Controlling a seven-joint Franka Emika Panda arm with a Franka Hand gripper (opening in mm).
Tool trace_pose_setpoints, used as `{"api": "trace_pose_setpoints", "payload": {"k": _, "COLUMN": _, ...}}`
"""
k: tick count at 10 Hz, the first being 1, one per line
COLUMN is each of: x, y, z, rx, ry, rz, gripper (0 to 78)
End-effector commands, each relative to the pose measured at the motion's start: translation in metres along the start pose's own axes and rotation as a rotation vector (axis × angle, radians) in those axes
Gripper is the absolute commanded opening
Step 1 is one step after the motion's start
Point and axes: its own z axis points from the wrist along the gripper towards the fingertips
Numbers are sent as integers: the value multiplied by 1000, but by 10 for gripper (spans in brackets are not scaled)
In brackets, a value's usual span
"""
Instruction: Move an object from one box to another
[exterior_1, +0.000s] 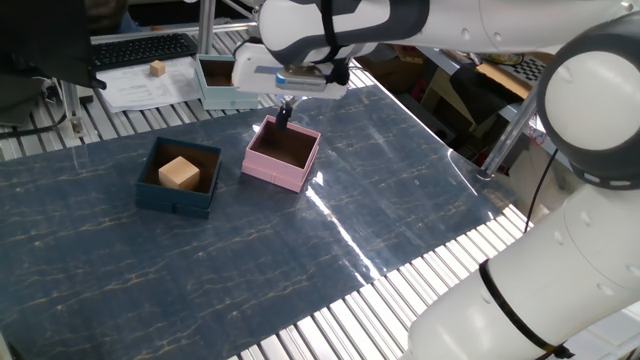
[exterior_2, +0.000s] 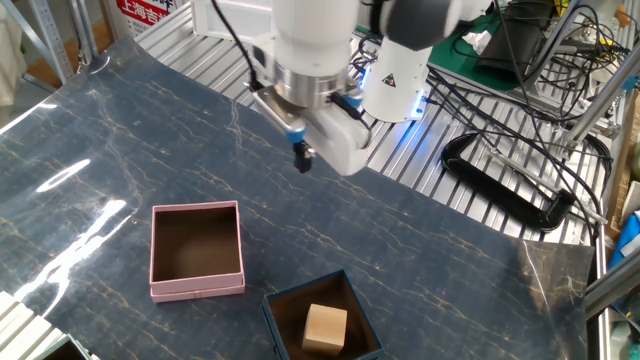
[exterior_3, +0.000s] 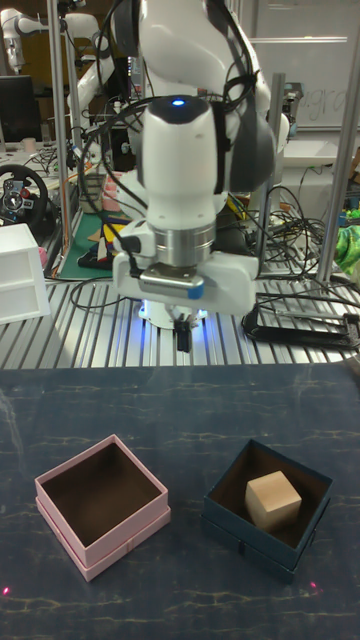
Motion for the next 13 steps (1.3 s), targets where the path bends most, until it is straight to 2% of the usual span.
{"api": "trace_pose_setpoints", "payload": {"k": 1, "x": 13, "y": 19, "z": -3, "rx": -10, "ry": 4, "rz": 40, "gripper": 0}}
{"api": "trace_pose_setpoints", "payload": {"k": 4, "x": 16, "y": 34, "z": 0, "rx": -12, "ry": 3, "rz": 75, "gripper": 0}}
{"api": "trace_pose_setpoints", "payload": {"k": 6, "x": 12, "y": 49, "z": 6, "rx": -23, "ry": -5, "rz": 93, "gripper": 0}}
{"api": "trace_pose_setpoints", "payload": {"k": 8, "x": 9, "y": 63, "z": 8, "rx": -30, "ry": -43, "rz": 111, "gripper": 0}}
{"api": "trace_pose_setpoints", "payload": {"k": 13, "x": 5, "y": 68, "z": 9, "rx": -29, "ry": -39, "rz": 122, "gripper": 0}}
